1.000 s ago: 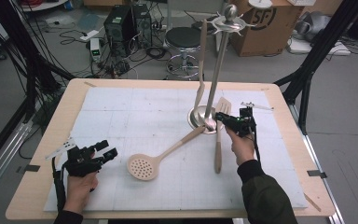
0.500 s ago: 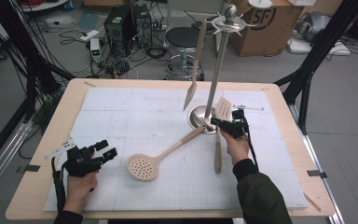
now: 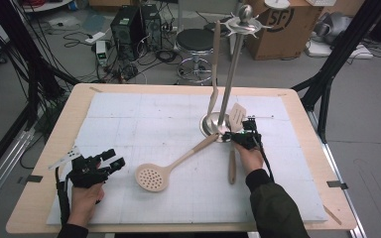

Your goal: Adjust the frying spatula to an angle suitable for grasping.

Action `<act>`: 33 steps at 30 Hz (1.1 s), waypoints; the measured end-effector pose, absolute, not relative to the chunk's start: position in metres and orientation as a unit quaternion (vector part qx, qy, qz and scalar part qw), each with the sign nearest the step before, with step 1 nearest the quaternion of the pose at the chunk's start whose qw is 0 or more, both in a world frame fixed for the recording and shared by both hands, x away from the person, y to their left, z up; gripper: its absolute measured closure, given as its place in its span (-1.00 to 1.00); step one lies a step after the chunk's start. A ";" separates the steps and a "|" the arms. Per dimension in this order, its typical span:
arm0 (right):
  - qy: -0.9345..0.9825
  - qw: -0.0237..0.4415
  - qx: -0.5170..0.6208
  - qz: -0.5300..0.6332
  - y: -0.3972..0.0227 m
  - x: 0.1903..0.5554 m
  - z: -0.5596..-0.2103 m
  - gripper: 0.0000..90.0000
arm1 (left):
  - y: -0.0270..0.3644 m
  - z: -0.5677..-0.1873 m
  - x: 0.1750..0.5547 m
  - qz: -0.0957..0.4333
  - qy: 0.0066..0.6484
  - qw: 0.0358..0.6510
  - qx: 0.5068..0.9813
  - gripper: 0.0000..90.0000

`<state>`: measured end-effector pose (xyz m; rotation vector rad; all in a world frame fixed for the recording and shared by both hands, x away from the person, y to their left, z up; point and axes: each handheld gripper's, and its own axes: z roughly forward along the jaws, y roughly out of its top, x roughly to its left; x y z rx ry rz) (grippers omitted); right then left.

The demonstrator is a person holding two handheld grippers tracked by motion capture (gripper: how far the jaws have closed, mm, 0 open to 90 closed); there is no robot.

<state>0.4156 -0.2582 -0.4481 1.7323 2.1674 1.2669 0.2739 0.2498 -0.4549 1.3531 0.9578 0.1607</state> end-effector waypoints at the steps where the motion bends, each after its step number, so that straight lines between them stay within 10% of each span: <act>1: 0.713 0.050 0.570 0.404 -0.260 0.416 -0.450 1.00 | 0.250 -0.455 0.274 0.071 0.426 0.673 0.601 -0.56; 33: 0.668 0.064 0.624 0.400 -0.305 0.391 -0.453 1.00 | 0.252 -0.456 0.270 0.071 0.429 0.671 0.600 -0.57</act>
